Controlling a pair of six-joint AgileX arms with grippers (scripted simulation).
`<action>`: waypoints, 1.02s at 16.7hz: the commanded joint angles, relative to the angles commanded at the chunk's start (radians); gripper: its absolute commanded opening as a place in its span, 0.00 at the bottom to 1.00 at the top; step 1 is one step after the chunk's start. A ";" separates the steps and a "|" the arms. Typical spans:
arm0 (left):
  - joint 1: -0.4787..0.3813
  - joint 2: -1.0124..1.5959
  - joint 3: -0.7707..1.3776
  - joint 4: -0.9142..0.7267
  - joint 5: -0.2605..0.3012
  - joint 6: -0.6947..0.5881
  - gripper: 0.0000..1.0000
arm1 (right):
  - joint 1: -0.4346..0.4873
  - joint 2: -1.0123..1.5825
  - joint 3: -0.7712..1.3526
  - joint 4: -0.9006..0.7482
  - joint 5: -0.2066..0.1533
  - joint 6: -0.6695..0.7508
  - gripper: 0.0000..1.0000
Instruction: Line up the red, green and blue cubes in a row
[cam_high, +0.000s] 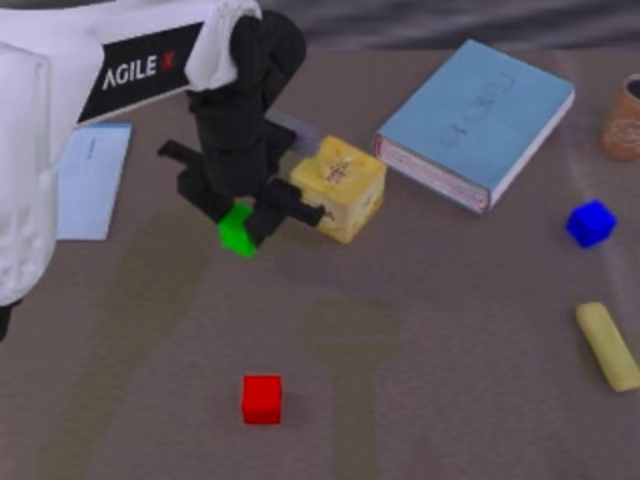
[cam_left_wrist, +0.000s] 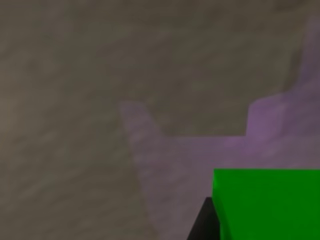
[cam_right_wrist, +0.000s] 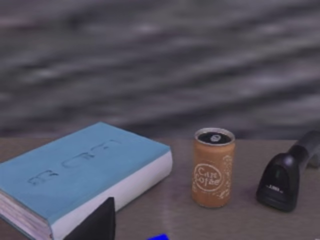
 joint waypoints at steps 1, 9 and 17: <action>0.003 -0.011 0.017 -0.027 0.000 0.000 0.00 | 0.000 0.000 0.000 0.000 0.000 0.000 1.00; -0.020 -0.030 0.023 -0.046 -0.002 -0.035 0.00 | 0.000 0.000 0.000 0.000 0.000 0.000 1.00; -0.237 -0.126 -0.112 -0.036 -0.010 -0.552 0.00 | 0.000 0.000 0.000 0.000 0.000 0.000 1.00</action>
